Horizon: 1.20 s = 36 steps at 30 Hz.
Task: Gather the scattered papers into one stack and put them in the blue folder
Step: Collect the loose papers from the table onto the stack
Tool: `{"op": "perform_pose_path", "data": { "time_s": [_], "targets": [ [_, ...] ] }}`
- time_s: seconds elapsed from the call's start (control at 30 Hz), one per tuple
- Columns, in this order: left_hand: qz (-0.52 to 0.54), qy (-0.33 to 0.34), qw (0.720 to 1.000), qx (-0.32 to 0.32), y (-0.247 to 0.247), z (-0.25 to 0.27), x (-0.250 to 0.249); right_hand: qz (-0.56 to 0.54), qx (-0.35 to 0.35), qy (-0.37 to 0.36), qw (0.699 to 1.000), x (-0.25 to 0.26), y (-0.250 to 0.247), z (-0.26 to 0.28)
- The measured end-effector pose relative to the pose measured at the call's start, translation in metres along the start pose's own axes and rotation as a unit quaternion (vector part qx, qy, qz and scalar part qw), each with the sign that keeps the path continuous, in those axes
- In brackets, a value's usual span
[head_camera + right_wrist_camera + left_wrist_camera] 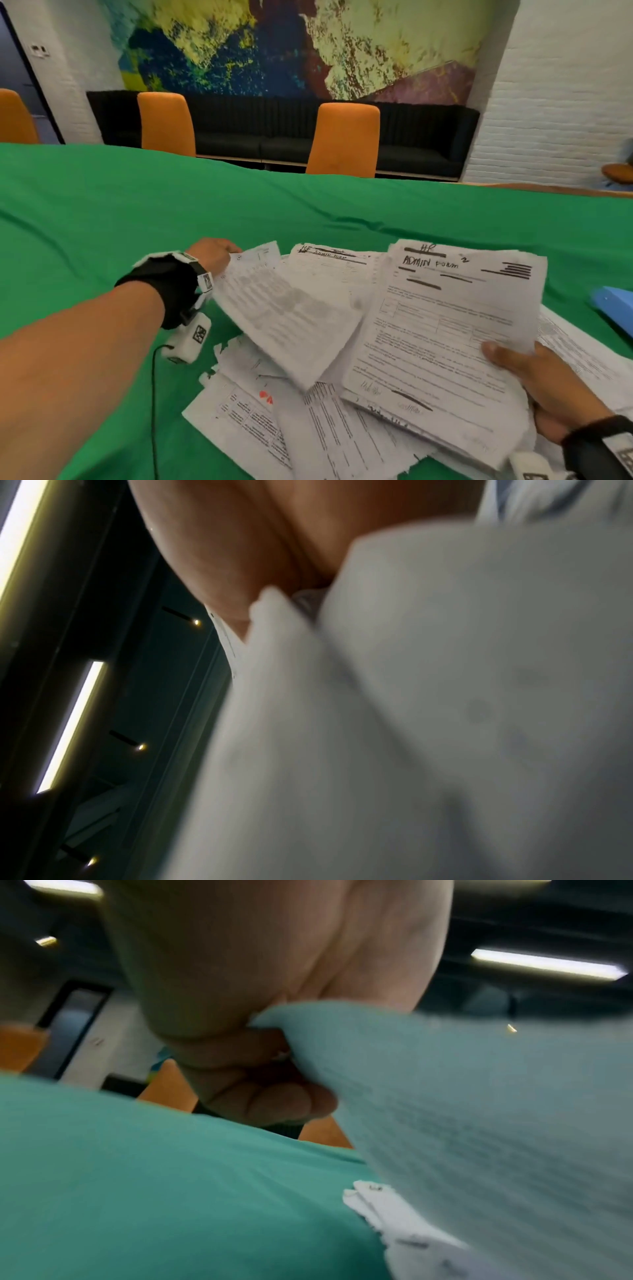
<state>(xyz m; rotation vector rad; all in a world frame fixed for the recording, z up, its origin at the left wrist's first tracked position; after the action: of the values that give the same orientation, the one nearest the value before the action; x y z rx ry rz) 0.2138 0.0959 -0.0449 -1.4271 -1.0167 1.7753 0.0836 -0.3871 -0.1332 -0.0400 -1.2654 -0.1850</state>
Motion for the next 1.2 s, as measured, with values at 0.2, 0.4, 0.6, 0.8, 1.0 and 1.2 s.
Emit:
{"op": "perform_pose_path", "data": {
  "time_s": [0.2, 0.4, 0.6, 0.8, 1.0, 1.2],
  "targets": [
    [-0.08, 0.102, 0.991, 0.042, 0.008, -0.001, -0.021, -0.015, -0.007, -0.024, 1.0, 0.006, -0.015, 0.005],
    [0.069, 0.178, 0.981, 0.024, 0.039, 0.0, -0.071, -0.014, 0.033, 0.006, 0.999, -0.008, -0.006, 0.009],
    [-0.019, 0.001, 0.999, 0.033, 0.064, -0.015, -0.029, -0.024, 0.008, 0.008, 1.0, -0.01, -0.022, 0.008],
    [-0.144, -0.007, 0.987, 0.068, 0.076, -0.016, -0.017, -0.016, -0.004, 0.012, 1.0, -0.001, -0.034, 0.012],
    [-0.159, 0.069, 0.982, -0.074, 0.032, -0.02, -0.061, -0.033, -0.047, 0.031, 0.998, 0.0, -0.084, 0.022],
    [-0.167, 0.133, 0.964, -0.157, 0.005, -0.013, -0.113, -0.058, -0.078, 0.053, 0.994, -0.009, -0.113, 0.028]
  ]
}}
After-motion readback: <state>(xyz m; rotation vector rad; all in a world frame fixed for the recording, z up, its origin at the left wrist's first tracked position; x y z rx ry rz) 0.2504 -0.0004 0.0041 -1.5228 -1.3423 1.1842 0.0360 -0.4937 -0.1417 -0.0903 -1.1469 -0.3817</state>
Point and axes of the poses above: each hand's wrist, its own z-axis away from the middle knuckle, its own y-axis out of the palm, x = y × z, the point moved 8 cm from there along -z, towards the middle knuckle, and after that the axes turned 3 degrees about x, right-handed, at the moved point
